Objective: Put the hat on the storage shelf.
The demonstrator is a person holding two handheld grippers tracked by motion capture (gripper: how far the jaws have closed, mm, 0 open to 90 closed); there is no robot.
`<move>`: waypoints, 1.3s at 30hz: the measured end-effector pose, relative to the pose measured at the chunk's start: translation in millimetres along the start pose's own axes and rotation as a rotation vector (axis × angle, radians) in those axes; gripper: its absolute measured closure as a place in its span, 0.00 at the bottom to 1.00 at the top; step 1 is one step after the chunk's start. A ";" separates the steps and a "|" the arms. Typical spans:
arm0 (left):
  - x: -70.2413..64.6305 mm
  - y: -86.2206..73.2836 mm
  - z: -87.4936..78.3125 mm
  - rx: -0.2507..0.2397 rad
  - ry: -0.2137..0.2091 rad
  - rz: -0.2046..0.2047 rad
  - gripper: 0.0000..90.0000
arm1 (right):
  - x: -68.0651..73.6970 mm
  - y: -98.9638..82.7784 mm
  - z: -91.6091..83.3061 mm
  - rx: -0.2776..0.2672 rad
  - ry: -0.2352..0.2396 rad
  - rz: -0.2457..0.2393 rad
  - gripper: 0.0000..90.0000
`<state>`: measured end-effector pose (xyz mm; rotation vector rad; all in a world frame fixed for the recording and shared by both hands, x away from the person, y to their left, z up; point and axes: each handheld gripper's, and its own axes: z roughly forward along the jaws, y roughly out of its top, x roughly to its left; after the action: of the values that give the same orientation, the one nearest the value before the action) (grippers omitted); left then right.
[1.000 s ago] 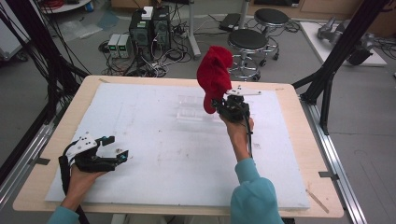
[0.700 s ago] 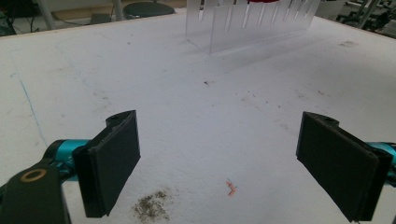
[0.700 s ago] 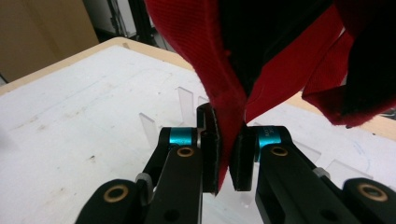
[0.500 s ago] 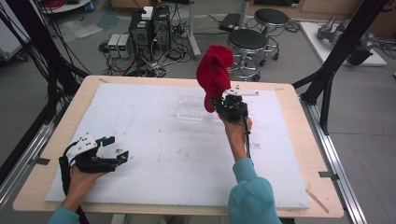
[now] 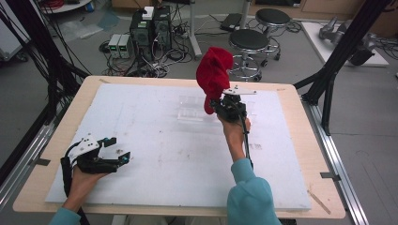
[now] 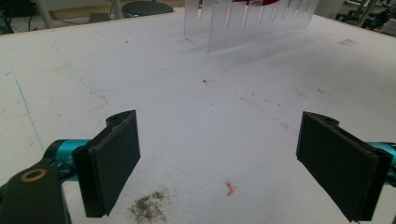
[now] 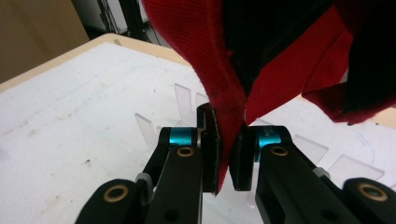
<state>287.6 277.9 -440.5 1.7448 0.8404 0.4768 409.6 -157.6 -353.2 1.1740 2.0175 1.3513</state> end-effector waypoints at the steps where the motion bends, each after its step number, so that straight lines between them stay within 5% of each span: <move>1: 0.0 0.0 0.0 0.000 0.000 0.000 0.15 | 0.0 0.0 0.0 0.000 0.000 0.000 0.94; 12: -0.3 -8.8 -5.1 -0.058 0.079 0.012 0.15 | -3.7 -6.0 11.2 0.030 0.012 0.011 0.94; 35: -1.5 -9.7 -4.8 -0.060 0.095 0.019 0.16 | -5.8 -26.7 6.8 0.071 0.041 0.029 0.93; 39: -1.6 -9.7 -4.9 -0.060 0.093 0.022 0.15 | -4.0 -26.1 5.5 0.071 0.059 0.019 0.82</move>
<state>280.3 281.5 -447.9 1.6884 0.8643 0.5959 405.3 -162.2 -379.4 1.1996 2.1163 1.3484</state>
